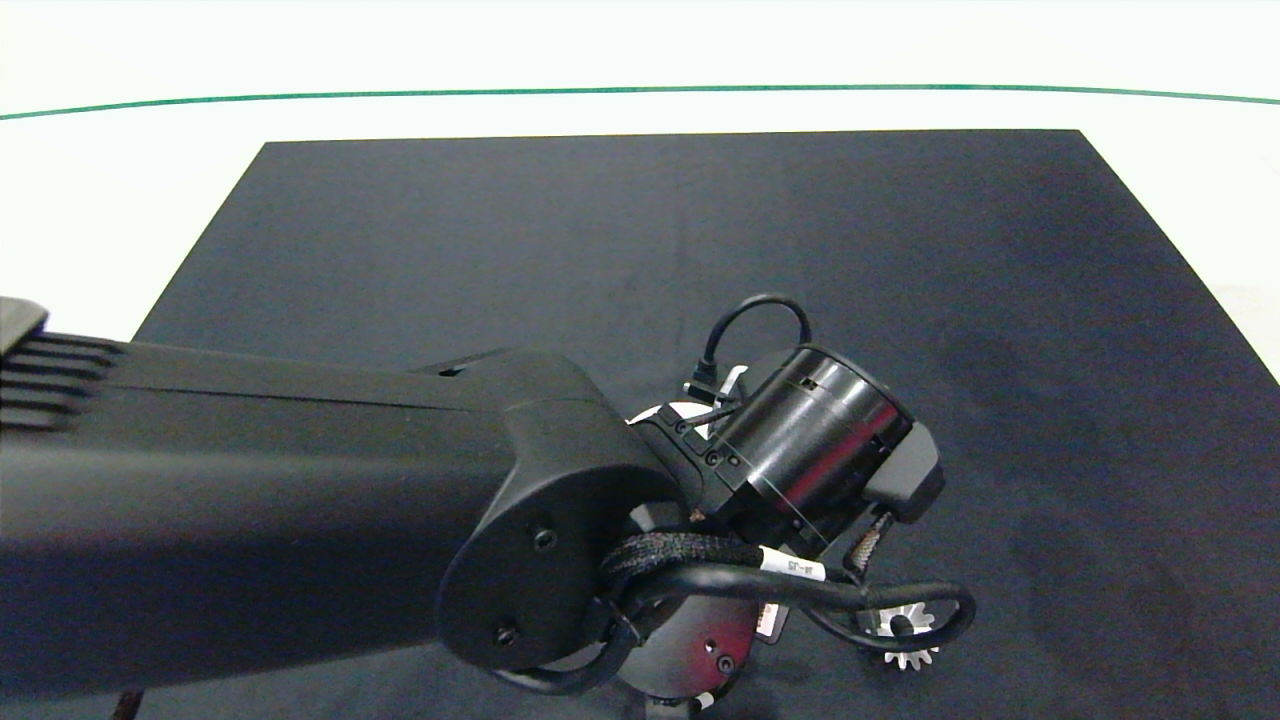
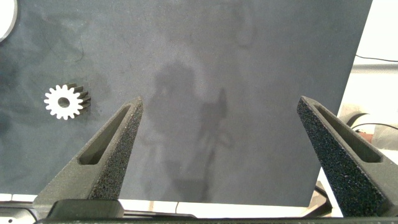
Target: Remove an incorrectly installed larger gear and replace it with the correct smaller gear
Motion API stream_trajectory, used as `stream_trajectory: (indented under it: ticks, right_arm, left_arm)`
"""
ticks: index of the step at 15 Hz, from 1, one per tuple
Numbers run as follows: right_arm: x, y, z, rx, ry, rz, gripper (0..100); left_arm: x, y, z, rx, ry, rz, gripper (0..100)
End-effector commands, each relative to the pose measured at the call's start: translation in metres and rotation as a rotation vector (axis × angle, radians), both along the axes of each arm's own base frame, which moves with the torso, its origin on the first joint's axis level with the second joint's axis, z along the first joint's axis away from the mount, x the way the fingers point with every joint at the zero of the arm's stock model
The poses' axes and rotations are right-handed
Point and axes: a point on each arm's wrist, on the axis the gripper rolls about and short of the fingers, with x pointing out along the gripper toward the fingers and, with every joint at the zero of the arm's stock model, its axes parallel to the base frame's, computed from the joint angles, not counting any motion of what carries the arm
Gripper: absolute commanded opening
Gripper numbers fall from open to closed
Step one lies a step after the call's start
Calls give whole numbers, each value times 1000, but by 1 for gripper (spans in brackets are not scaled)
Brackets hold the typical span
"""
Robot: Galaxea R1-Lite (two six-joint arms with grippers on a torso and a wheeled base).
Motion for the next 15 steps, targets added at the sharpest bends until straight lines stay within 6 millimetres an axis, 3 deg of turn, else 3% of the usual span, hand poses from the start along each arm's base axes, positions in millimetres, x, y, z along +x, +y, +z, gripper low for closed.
stream_trajectory:
  ticks: [1,15]
  right_arm:
    - [0,0,-1,-4,6,-1,100]
    - [0,0,0,1,3,2,100]
  left_arm:
    - [2,-2,-2,6,2,6,1]
    - [6,3,-7,21,10,25,1]
